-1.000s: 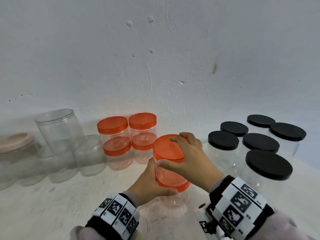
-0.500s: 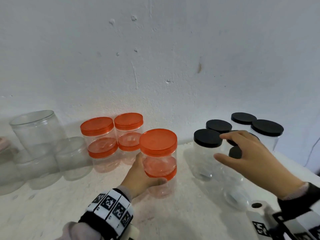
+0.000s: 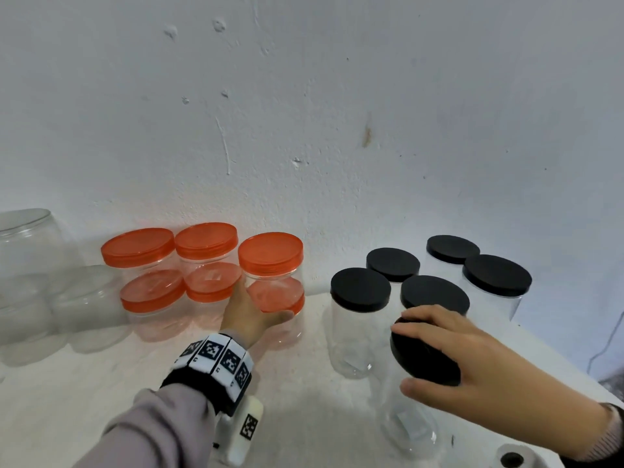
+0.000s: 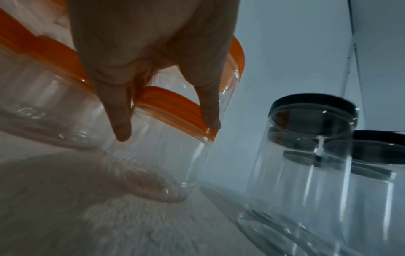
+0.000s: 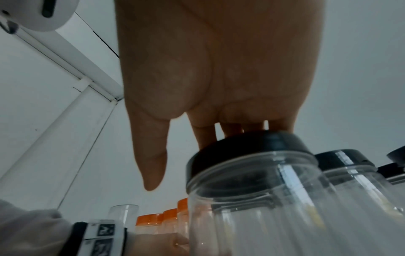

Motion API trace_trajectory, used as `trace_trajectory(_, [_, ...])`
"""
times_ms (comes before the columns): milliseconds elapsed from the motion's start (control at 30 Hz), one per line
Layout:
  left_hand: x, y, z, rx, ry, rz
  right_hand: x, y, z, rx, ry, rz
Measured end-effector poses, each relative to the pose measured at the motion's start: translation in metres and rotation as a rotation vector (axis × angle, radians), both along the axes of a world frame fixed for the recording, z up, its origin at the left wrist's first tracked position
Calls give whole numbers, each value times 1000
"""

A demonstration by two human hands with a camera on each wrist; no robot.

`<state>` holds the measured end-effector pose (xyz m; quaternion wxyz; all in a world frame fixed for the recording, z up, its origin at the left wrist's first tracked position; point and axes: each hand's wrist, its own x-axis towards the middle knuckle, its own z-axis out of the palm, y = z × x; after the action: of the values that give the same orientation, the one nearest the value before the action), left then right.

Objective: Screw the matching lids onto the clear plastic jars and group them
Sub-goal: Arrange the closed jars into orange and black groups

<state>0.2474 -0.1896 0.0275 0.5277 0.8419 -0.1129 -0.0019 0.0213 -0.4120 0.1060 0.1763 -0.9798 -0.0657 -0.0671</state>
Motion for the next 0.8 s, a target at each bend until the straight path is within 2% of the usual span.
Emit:
trace_trajectory(300, [28,-35,1,107,-5,262,10,-24,7,-254,114,189])
trace_trajectory(500, [34,-50,1,281,-18,388,19,-34,12,-261,135,295])
trace_trajectory(600, [36,-56,0,353,-36,450,19,-32,17,-250,169,243])
trace_trajectory(700, [39,-59,0,380,-39,485,18,-31,17,-258,33,196])
trace_trajectory(800, [41,-59,1,387,-49,505,18,-29,13,-244,8,201])
